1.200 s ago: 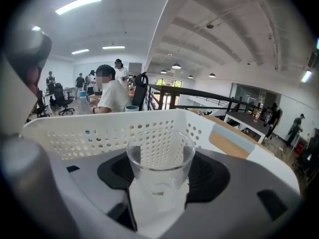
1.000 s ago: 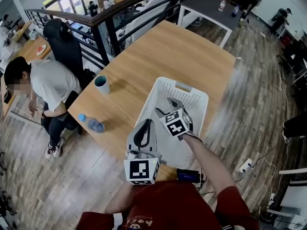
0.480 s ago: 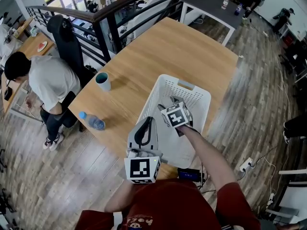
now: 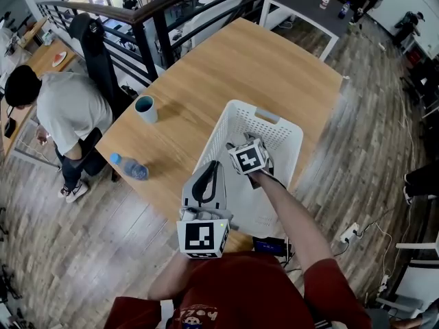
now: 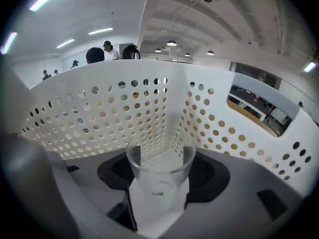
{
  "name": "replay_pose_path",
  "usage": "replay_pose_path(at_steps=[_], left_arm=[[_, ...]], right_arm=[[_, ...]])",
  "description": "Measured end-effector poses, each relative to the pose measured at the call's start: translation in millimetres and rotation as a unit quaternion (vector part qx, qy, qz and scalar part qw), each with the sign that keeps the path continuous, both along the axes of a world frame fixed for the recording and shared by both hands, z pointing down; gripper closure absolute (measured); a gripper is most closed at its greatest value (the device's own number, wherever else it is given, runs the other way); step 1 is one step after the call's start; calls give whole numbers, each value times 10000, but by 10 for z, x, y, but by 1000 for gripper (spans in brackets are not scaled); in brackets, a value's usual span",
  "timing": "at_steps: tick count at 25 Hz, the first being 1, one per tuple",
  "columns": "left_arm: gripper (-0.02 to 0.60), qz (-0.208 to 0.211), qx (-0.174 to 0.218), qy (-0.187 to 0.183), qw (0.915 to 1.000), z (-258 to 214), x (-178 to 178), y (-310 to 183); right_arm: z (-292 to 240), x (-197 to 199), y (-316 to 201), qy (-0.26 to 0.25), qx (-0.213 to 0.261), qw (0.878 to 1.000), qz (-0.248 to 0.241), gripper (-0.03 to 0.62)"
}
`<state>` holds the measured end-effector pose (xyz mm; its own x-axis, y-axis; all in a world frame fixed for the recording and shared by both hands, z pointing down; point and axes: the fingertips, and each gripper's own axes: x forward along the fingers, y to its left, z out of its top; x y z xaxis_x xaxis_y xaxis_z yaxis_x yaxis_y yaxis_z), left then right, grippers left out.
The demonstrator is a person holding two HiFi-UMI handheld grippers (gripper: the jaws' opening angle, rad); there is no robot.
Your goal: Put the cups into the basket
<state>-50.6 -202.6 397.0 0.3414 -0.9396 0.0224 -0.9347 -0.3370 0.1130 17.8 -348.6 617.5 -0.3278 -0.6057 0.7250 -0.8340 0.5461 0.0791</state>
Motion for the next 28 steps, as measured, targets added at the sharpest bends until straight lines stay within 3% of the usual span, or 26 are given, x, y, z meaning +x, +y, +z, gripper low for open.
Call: replay_pose_path(at_steps=[28], left_arm=[[560, 44, -58, 44, 10000, 42, 58, -3]], right_arm=[[140, 18, -32, -24, -81, 9993, 374, 310]])
